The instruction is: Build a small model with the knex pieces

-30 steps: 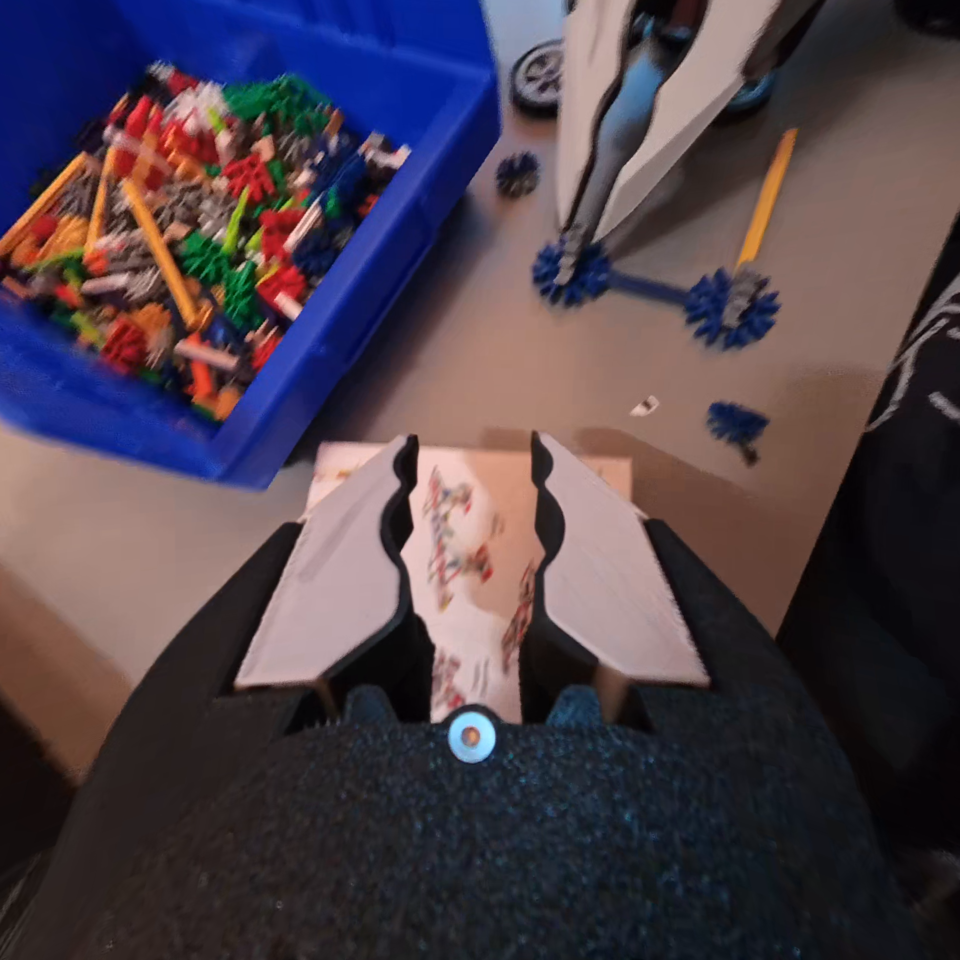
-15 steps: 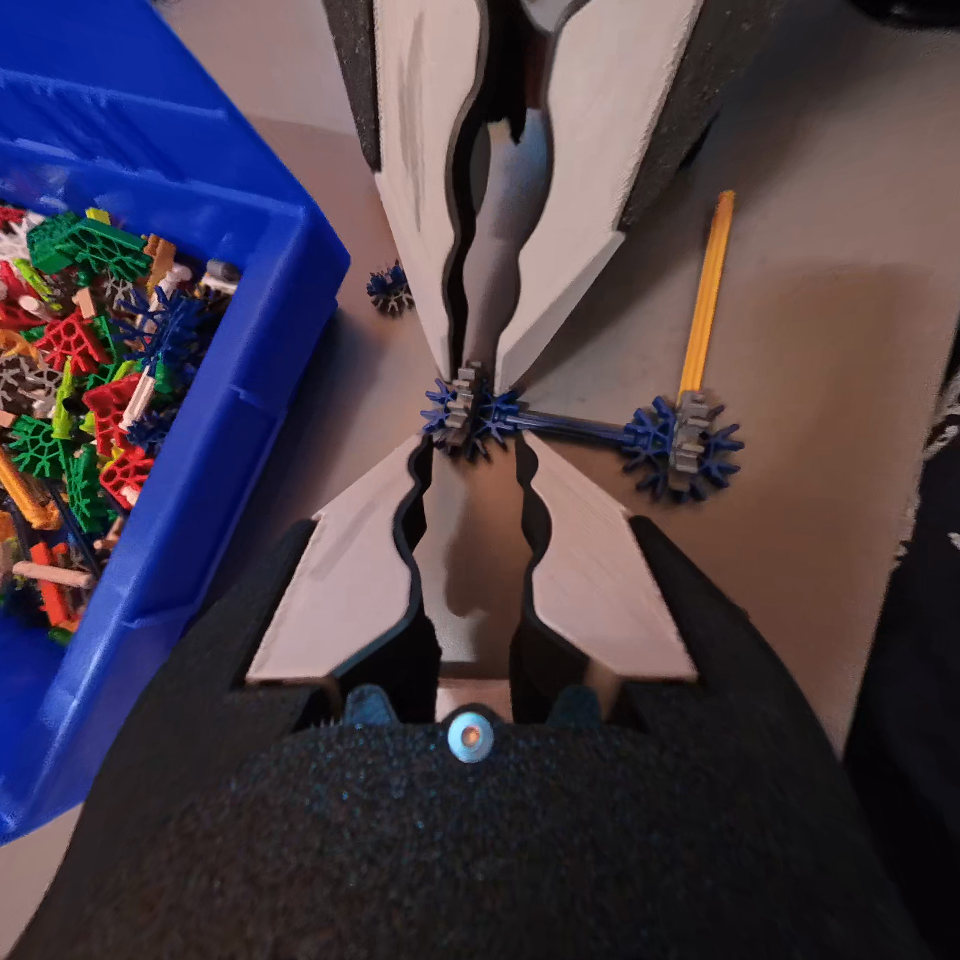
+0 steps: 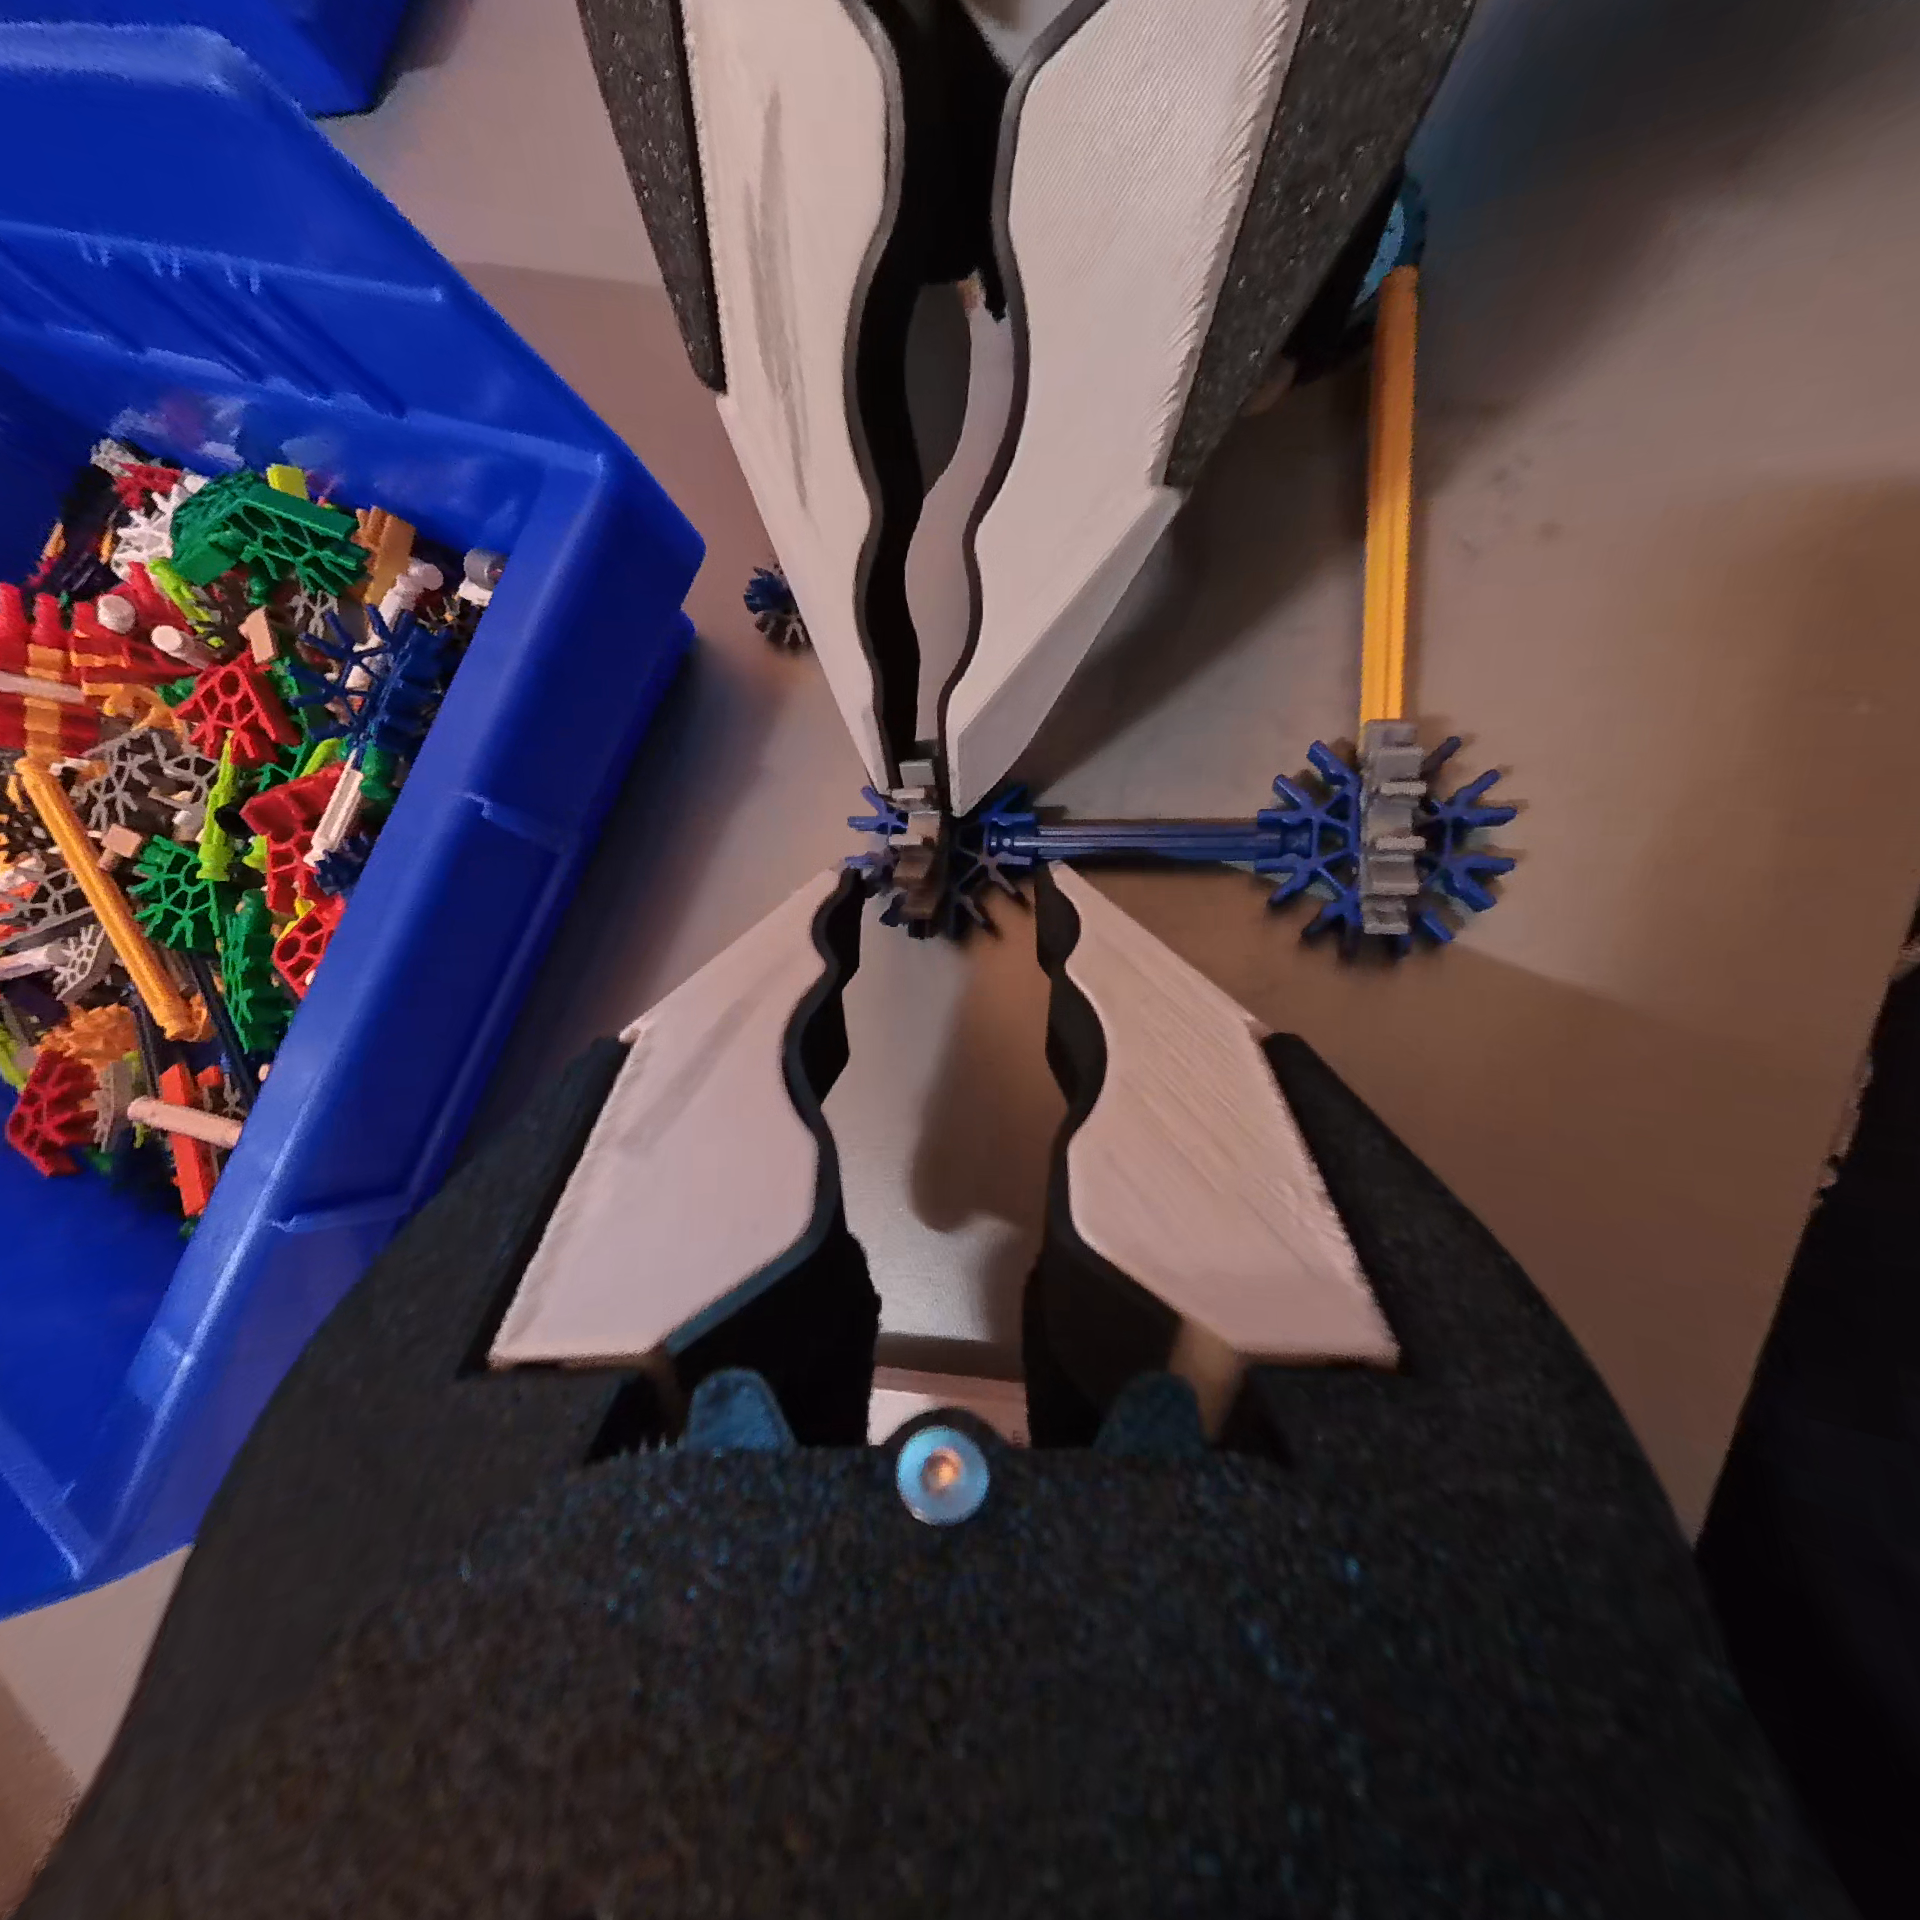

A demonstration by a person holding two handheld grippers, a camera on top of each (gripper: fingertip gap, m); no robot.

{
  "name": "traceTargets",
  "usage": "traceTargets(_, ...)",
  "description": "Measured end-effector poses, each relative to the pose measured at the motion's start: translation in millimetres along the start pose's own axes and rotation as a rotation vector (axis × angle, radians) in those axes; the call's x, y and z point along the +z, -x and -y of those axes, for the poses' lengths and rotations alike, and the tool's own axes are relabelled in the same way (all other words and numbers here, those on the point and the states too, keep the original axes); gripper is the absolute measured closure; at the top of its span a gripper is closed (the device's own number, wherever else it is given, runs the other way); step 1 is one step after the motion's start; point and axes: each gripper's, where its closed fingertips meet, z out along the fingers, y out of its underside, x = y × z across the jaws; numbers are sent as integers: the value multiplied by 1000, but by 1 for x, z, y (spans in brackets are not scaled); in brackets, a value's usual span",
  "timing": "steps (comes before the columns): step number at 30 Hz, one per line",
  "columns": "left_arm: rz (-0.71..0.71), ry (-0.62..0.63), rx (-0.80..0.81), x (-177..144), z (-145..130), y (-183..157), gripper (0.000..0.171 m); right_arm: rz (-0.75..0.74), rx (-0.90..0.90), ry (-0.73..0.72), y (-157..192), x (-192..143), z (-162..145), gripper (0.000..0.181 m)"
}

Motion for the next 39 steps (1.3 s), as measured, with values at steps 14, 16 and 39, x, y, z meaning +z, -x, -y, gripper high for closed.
traceTargets(14,45,7,1,4,6,-4,144,14,6,-45,0,-5,7,172)
traceTargets(16,52,7,7,4,6,-4,144,17,5,-48,1,-6,7,172)
traceTargets(39,33,47,-54,-10,3,9,135,-32,20,-32,-5,-16,11,153)
